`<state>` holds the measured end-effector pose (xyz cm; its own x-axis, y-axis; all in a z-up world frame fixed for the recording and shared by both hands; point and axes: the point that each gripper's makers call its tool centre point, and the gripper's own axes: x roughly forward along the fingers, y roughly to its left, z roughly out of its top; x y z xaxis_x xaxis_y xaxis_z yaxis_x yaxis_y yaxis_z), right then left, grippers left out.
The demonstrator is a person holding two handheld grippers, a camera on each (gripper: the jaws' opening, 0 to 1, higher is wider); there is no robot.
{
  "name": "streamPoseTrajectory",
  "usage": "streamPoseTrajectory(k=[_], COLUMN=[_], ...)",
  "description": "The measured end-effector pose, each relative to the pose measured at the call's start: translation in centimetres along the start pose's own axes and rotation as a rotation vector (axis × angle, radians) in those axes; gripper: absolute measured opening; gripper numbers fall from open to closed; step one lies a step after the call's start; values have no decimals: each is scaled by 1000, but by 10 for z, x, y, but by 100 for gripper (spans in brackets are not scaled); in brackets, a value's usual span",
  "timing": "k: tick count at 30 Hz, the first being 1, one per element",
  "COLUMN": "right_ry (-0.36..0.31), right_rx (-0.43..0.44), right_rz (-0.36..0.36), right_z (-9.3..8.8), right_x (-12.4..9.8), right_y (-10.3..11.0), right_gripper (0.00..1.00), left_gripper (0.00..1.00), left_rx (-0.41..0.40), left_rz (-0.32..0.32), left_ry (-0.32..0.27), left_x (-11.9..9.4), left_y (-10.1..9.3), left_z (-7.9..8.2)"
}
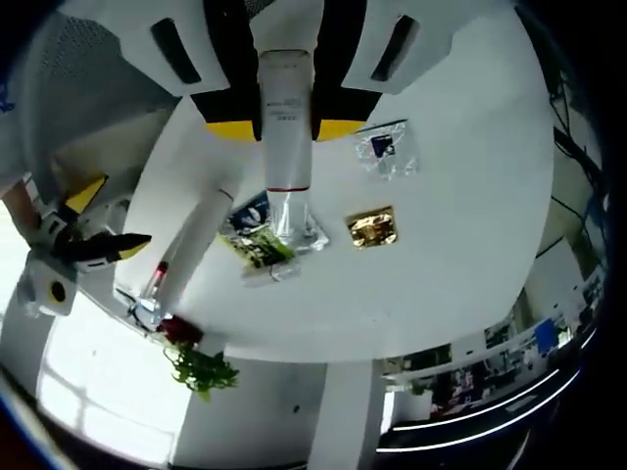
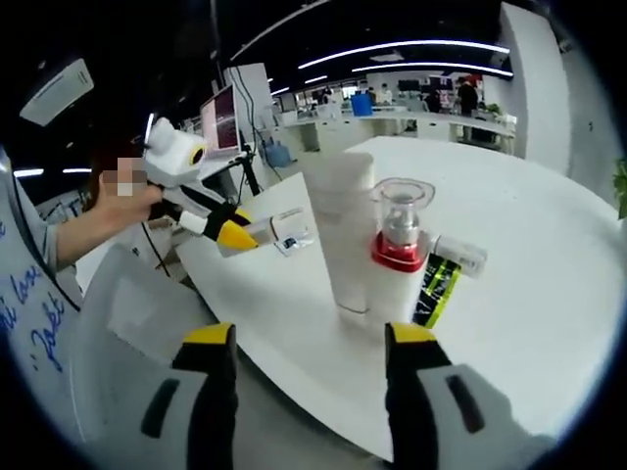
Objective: Arrange the skincare products in the storage area until every visible bottle or jar stands upright without overlapping.
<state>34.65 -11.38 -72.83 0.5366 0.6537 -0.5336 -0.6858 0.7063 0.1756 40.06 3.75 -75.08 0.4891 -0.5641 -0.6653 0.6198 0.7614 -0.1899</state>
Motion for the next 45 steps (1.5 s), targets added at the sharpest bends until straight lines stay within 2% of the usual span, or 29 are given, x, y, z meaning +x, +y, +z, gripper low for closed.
streamPoseTrajectory(k=[3,11,14,19,26,32,40,45], right_ry=[-37,-67,-71,-85,-113,-134,-168,-249], right_rx=[27,93,95,135,189,240,313,386], right_rz=[18,27,22,36,94,126,153,182], right_z=[3,-1,1,2,6,8,12,25], right_x=[2,4,5,7,8,8,7,0], right_y=[2,2,1,2,9,11,11,10], right_gripper=[62,59,59,57,55,54,52,50], left_gripper=[16,16,16,16,16,16,16,16], left_rx=[7,34,50,60,95,116,131,132], left_rz=[-8,-53,-74,-97,-149,-203,-275,-333], left_ry=[2,10,33,46,65,56,12,-15], left_x=[-1,-4,-4,-7,-6,-3,0,1], left_y=[-5,-25,-32,-36,-58,-75,-100,-123], left_z=[-1,-2,-7,-12,-13,-8,9,17])
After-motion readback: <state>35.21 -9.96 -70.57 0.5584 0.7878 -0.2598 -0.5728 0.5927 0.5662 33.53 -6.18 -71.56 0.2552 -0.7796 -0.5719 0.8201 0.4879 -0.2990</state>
